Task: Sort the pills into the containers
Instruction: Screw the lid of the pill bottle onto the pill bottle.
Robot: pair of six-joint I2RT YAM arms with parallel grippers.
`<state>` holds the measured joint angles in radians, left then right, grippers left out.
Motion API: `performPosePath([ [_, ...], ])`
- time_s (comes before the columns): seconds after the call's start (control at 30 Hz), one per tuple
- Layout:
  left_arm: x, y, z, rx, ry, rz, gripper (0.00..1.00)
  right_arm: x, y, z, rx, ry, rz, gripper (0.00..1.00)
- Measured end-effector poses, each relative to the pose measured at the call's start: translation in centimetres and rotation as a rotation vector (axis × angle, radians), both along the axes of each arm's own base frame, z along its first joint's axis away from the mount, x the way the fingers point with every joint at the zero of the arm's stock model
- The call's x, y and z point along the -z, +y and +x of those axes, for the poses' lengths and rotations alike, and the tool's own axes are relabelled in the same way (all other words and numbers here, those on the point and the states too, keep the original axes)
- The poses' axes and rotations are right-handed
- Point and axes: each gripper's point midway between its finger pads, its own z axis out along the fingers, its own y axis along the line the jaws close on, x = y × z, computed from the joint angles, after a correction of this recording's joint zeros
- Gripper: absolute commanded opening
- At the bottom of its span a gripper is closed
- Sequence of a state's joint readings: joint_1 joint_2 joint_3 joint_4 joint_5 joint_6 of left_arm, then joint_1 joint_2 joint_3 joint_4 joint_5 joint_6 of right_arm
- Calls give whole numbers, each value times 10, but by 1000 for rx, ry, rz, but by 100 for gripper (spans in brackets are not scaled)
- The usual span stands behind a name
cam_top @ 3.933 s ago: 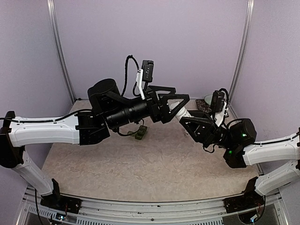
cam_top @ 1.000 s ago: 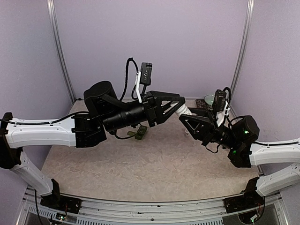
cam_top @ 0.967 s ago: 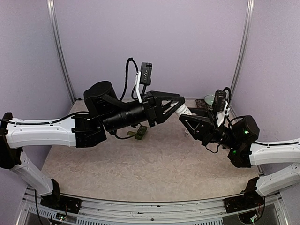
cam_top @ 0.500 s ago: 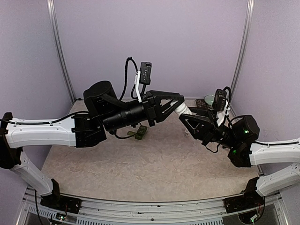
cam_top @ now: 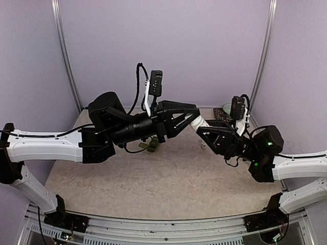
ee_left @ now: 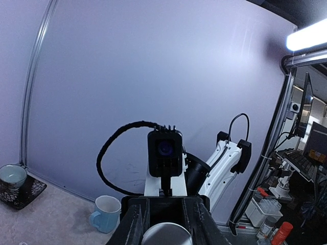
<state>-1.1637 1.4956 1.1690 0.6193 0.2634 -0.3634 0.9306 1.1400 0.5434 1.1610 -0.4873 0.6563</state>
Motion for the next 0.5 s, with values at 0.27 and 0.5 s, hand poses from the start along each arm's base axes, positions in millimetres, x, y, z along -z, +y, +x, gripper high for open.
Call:
performPosePath([
  [0.27, 4, 1, -1, 11, -17, -6, 11, 3, 1, 0, -122, 103, 18, 0],
  [0.5, 8, 4, 2, -1, -24, -3, 9, 8, 3, 4, -243, 220, 67, 1],
])
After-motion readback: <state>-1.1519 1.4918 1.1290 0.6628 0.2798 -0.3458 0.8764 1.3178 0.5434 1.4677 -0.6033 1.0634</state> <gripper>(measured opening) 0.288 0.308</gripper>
